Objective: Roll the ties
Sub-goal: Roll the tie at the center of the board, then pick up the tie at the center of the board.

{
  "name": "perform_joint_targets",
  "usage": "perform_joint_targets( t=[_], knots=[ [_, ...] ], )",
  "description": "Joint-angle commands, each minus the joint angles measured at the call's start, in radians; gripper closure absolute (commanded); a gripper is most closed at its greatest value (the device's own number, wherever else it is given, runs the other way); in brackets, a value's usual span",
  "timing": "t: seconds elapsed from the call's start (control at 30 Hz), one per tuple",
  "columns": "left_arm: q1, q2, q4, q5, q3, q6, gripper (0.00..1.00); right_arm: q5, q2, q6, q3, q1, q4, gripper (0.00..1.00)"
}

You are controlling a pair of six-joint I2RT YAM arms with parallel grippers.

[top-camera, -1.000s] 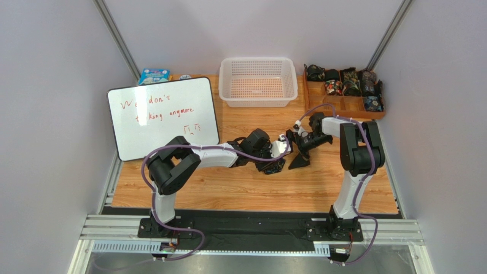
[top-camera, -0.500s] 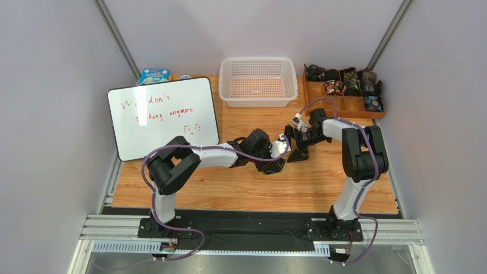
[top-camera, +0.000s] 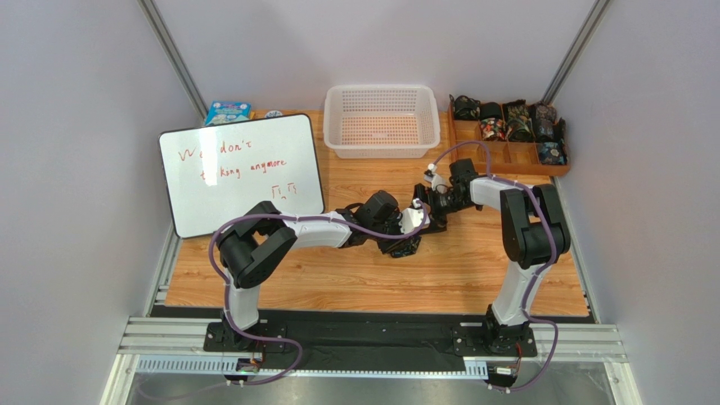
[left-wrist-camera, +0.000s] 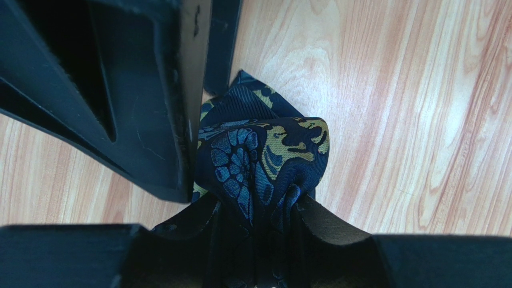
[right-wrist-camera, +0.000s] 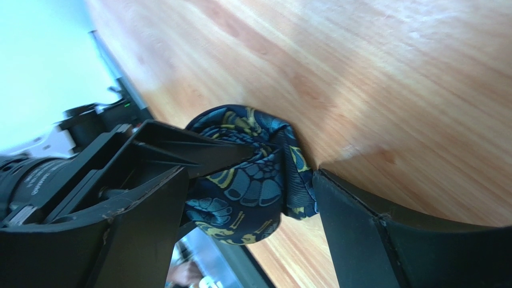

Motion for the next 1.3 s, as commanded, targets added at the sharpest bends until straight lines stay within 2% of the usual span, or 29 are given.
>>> perform_joint_targets(
  t=[0.0, 0.4, 0.7, 0.77, 0.8, 0.87, 0.9, 0.97, 1.0, 1.03, 1.13, 1.17, 1.23, 1.27],
  knots=[
    [-0.006, 0.041, -0.141, -0.025, -0.041, 0.023, 0.82, -0.018, 0.099, -0.069, -0.020, -0.015, -0.020, 0.13],
    [-0.006, 0.038, -0.141, -0.031, -0.046, 0.018, 0.82, -0.234, 0.085, -0.124, -0.009, -0.026, -0.147, 0.14],
    [-0.004, 0.046, -0.145, -0.027, -0.033, 0.015, 0.82, -0.282, 0.076, -0.108, -0.016, -0.027, -0.148, 0.18],
    [-0.006, 0.048, -0.150, -0.028, -0.029, 0.015, 0.82, -0.288, 0.087, -0.104, -0.009, -0.029, -0.146, 0.27],
    [-0.006, 0.051, -0.151, -0.030, -0.027, 0.015, 0.82, -0.288, 0.094, -0.106, -0.006, -0.029, -0.146, 0.38],
    [-0.006, 0.051, -0.153, -0.031, -0.027, 0.015, 0.82, -0.285, 0.096, -0.109, -0.009, -0.027, -0.146, 0.52],
    [-0.004, 0.048, -0.153, -0.031, -0.027, 0.013, 0.82, -0.281, 0.096, -0.111, -0.010, -0.029, -0.143, 0.67],
    [-0.006, 0.046, -0.152, -0.030, -0.030, 0.009, 0.82, -0.267, 0.091, -0.114, -0.013, -0.027, -0.144, 0.81],
    [-0.006, 0.044, -0.153, -0.030, -0.030, 0.007, 0.82, -0.262, 0.091, -0.114, -0.015, -0.027, -0.143, 0.95],
    [-0.006, 0.043, -0.153, -0.030, -0.032, 0.004, 0.82, -0.256, 0.087, -0.114, -0.013, -0.027, -0.144, 1.00],
    [-0.004, 0.037, -0.156, -0.031, -0.030, -0.002, 0.74, -0.239, 0.073, -0.114, -0.015, -0.027, -0.144, 1.00],
    [-0.006, 0.028, -0.159, -0.028, -0.029, -0.004, 0.65, -0.230, 0.070, -0.112, -0.015, -0.029, -0.144, 1.00],
    [-0.003, 0.006, -0.159, -0.022, -0.035, -0.005, 0.53, -0.215, 0.058, -0.108, -0.013, -0.029, -0.144, 1.00],
    [-0.001, -0.026, -0.156, -0.010, -0.040, -0.008, 0.43, -0.198, 0.043, -0.105, -0.013, -0.030, -0.143, 1.00]
  ],
)
